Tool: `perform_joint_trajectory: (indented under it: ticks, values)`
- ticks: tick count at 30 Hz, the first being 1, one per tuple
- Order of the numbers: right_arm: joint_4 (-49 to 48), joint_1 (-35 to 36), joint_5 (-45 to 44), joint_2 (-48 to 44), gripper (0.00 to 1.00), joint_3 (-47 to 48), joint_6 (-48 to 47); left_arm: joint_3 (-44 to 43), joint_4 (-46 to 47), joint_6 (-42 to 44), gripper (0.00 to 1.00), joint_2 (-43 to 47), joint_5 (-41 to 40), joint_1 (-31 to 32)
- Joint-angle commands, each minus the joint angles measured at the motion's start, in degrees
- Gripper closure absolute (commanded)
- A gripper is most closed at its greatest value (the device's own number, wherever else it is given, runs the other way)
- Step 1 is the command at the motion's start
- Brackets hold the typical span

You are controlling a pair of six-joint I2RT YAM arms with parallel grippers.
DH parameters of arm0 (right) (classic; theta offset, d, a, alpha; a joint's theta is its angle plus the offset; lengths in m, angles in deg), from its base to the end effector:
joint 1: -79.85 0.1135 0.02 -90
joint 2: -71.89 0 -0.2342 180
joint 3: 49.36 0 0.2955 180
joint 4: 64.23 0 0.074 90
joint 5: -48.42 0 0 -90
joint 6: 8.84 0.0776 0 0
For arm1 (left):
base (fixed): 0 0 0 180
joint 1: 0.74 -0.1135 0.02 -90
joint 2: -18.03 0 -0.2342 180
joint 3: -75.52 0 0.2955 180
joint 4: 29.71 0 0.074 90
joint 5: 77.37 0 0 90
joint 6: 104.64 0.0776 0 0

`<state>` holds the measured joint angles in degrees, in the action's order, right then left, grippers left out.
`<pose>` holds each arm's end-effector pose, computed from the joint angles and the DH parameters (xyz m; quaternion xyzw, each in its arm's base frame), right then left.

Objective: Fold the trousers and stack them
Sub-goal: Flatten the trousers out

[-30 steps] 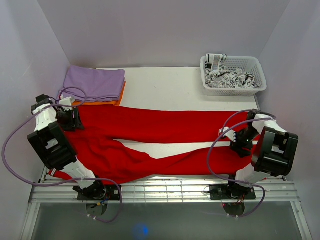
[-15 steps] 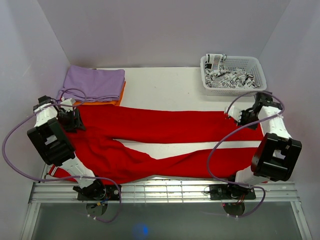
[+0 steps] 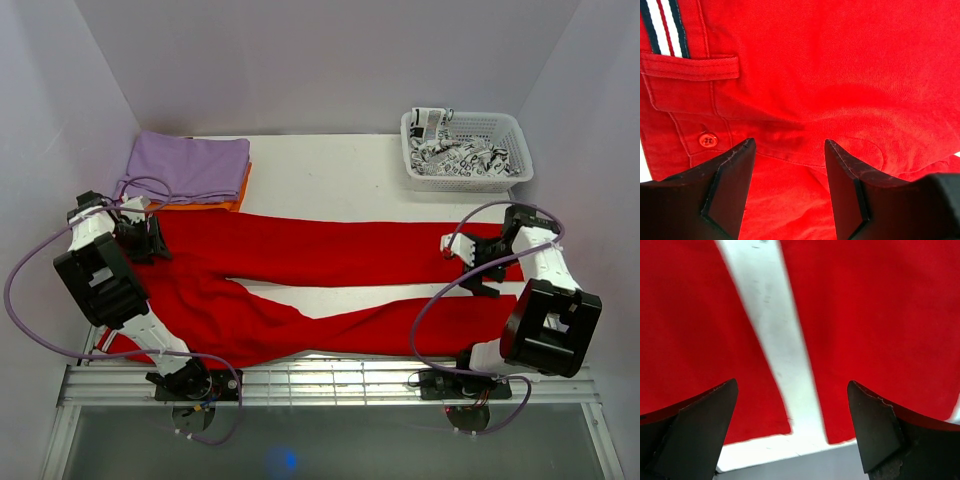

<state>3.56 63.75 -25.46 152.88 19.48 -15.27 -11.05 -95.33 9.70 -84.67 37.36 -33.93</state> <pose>0.2924 -0.0620 0.1364 -0.6456 0.7458 0.0054 0.1644 0.3325 0.1787 0.1169 -0.0598 0.9726 -0.1534 0.1644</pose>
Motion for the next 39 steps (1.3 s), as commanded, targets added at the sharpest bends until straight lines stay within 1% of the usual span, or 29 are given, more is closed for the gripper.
perform_joint_trajectory:
  ticks: [1,2,9,11,14,15,17,18,20,21,25,26,28,29,32,35,38,39]
  values:
    - [-0.33,0.19,2.78,-2.94,0.05,-4.55,-1.66,0.4,0.38,0.01,0.32,2.24,2.34,-0.03]
    - [-1.66,0.19,2.08,-2.94,0.05,-7.0,-1.49,0.67,0.47,0.1,0.32,2.15,2.43,-0.03]
    - [-11.24,0.28,-0.91,-2.33,0.07,-15.53,-2.19,2.86,1.53,-0.08,0.32,1.88,2.25,-0.03]
    - [-14.48,0.19,-1.96,-2.77,0.09,-18.09,-3.15,3.13,1.88,0.18,0.32,1.88,1.81,-0.03]
    - [-20.27,0.19,-4.25,-4.52,0.19,-24.24,-4.47,3.13,2.23,0.45,0.32,1.62,0.85,-0.03]
    - [-21.69,0.19,-4.69,-4.87,0.28,-27.04,-5.0,3.13,2.32,0.53,0.32,1.53,0.67,-0.03]
    - [-24.24,0.19,-5.66,-5.75,0.4,-28.81,-5.53,2.96,2.41,0.45,0.32,1.27,0.67,-0.03]
    - [-24.52,0.28,-5.57,-5.84,0.58,-29.34,-5.18,2.78,2.41,0.36,0.32,1.1,0.58,-0.03]
    - [-24.0,0.28,-5.05,-5.84,0.86,-29.26,-4.31,2.6,2.41,0.1,0.32,0.83,0.67,-0.03]
    - [-23.99,0.19,-4.61,-6.02,0.92,-28.91,-3.52,2.25,2.41,0.01,0.32,0.74,0.67,-0.03]
    - [-21.01,0.28,-0.75,-5.76,0.92,-21.64,2.27,1.46,2.41,-0.43,0.32,0.22,0.85,-0.03]
    - [-20.74,0.19,0.13,-5.5,0.92,-16.31,3.6,1.29,2.41,-0.61,0.32,0.13,1.02,-0.03]
    - [-20.48,0.19,2.32,-4.7,0.92,-10.13,6.41,0.58,2.41,-0.87,0.32,-0.05,1.11,-0.03]
    - [-20.48,0.19,3.21,-4.44,0.92,-4.01,8.95,0.32,2.41,-1.04,0.32,-0.05,1.11,-0.03]
    - [-20.57,0.1,7.25,-4.26,0.92,5.41,13.0,-0.74,2.32,-1.57,0.32,-0.66,1.11,-0.03]
    - [-22.14,0.1,10.33,-7.15,0.92,7.48,14.07,-1.61,2.32,-2.1,0.32,-1.28,1.11,-0.03]
    - [-24.34,-0.34,12.18,-14.0,0.92,2.57,12.85,-1.7,2.41,-1.93,0.32,-1.19,0.67,-0.03]
    - [-22.78,-0.34,11.49,-16.28,0.92,-1.27,8.23,-1.53,2.41,-1.84,0.32,-1.19,0.84,-0.03]
